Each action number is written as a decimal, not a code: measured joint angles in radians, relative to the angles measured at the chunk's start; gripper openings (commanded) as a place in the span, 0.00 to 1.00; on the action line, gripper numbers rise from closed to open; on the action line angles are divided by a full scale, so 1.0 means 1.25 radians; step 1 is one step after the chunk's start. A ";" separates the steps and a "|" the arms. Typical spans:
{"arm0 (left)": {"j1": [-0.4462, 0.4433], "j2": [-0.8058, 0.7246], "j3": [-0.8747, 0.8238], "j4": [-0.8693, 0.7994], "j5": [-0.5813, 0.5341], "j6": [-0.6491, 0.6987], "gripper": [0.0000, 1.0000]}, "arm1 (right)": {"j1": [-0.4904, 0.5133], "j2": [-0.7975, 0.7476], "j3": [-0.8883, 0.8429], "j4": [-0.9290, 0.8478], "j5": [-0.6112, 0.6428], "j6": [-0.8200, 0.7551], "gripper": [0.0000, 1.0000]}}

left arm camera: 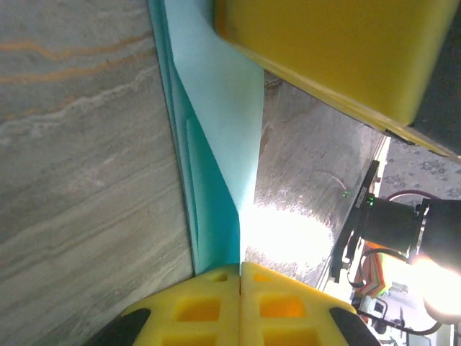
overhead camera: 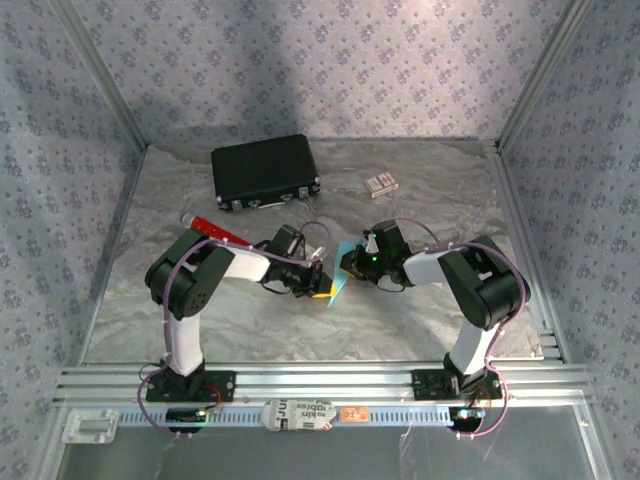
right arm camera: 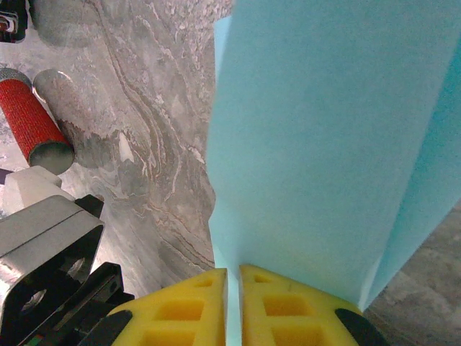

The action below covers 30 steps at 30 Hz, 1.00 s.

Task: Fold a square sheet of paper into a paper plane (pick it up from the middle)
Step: Fold the wing for the fifth time at the center of the table.

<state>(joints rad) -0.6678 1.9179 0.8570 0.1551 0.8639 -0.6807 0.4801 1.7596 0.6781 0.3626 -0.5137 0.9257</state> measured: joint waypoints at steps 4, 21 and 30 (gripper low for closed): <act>0.000 -0.001 0.005 -0.019 -0.001 0.016 0.13 | 0.000 0.002 0.002 0.000 -0.001 0.001 0.14; -0.006 -0.022 0.002 -0.093 -0.006 0.074 0.09 | 0.000 0.007 0.012 -0.014 -0.004 0.001 0.14; -0.008 -0.040 -0.012 -0.132 -0.011 0.098 0.00 | 0.001 0.008 0.016 -0.022 -0.003 0.001 0.14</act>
<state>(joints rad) -0.6773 1.8675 0.8425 -0.0093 0.8497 -0.5579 0.4812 1.7695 0.6987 0.3347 -0.5175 0.9272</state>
